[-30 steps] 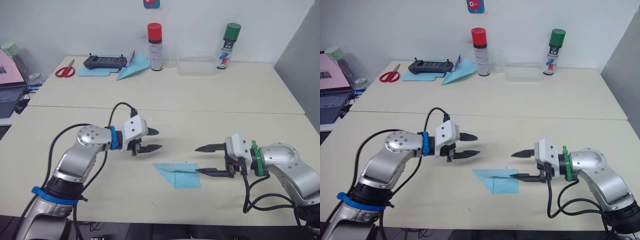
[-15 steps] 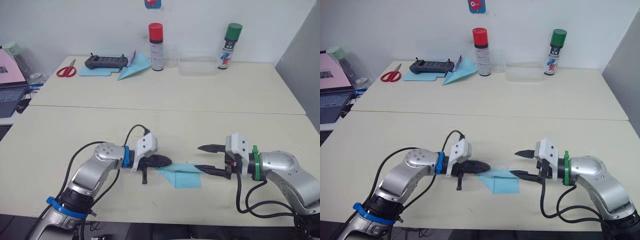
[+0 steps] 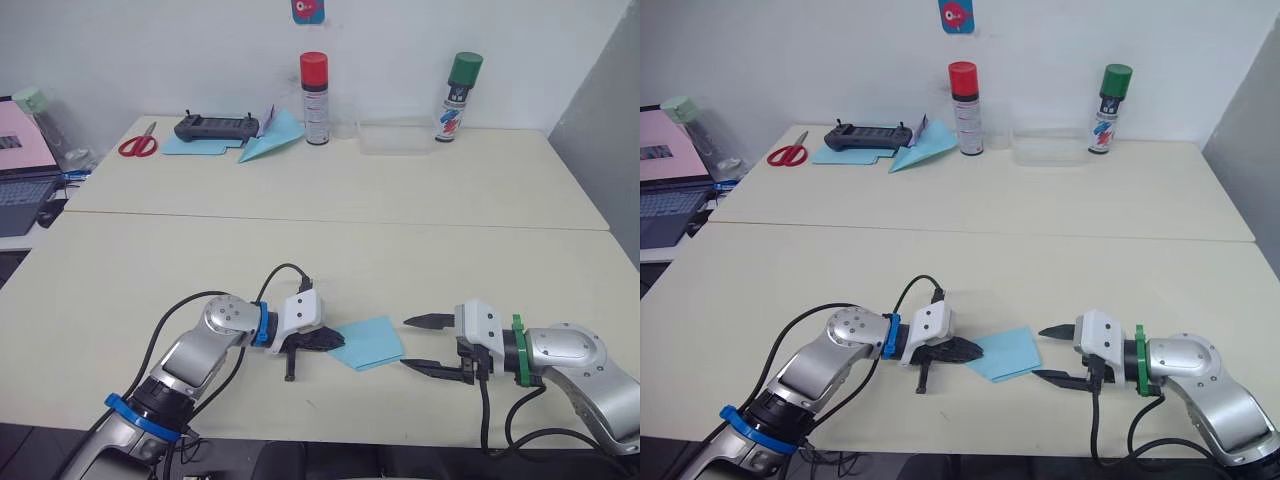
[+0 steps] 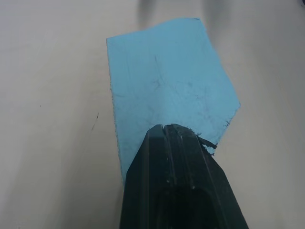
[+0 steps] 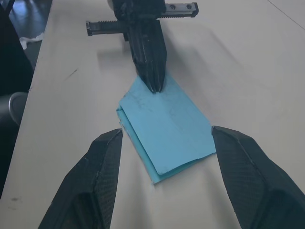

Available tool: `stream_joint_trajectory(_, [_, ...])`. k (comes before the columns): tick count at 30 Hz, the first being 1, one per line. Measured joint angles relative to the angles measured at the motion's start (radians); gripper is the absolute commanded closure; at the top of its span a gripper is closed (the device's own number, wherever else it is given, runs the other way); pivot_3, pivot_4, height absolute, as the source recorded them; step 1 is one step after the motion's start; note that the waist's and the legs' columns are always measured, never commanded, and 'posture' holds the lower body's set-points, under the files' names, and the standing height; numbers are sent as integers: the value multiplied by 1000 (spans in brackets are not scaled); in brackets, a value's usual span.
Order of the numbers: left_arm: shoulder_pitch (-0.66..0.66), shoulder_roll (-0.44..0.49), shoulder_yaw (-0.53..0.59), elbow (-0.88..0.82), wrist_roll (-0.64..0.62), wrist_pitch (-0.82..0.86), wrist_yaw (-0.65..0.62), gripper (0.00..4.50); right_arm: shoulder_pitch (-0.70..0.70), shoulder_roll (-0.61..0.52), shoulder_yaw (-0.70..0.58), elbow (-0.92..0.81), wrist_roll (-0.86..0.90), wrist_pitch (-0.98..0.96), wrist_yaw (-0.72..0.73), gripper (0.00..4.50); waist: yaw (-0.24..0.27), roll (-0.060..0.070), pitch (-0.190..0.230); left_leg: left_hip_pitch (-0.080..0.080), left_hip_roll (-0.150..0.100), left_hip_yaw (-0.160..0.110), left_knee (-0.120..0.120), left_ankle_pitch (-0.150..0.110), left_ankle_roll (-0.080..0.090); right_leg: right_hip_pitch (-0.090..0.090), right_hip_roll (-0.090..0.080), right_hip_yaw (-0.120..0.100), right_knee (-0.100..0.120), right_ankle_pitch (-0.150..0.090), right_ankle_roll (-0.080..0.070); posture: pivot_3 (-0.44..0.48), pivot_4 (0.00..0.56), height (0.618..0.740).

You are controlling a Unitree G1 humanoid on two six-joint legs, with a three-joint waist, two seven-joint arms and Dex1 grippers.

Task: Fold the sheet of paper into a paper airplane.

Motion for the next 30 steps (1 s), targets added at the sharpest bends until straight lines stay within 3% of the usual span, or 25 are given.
stream_joint_trajectory(7, [-15, 60, 48, 2, -6, 38, -2, 4479, -48, 8, 44, 51, -54, -70, 23, 1423, 0, 0, 0, -4, 0, 0, -1, 0, 0, -3, 0, 0, 0, 3, 5, 0, 150, 740])
stream_joint_trajectory(18, [-13, 9, 45, 2, 4, 31, 12, 4479, -114, 33, 114, 129, -122, -175, 58, 1423, 1, 0, 0, -4, -1, 0, -1, 0, 0, -4, 0, -1, 0, 3, 6, 0, 150, 740])
stream_joint_trajectory(30, [-18, 20, 7, -17, 31, 11, -21, 4479, -164, 111, 159, 213, -175, -246, 53, 1423, 1, 0, 1, -4, -1, 0, -1, 0, 0, -4, 0, -1, 0, 3, 5, 0, 150, 740])
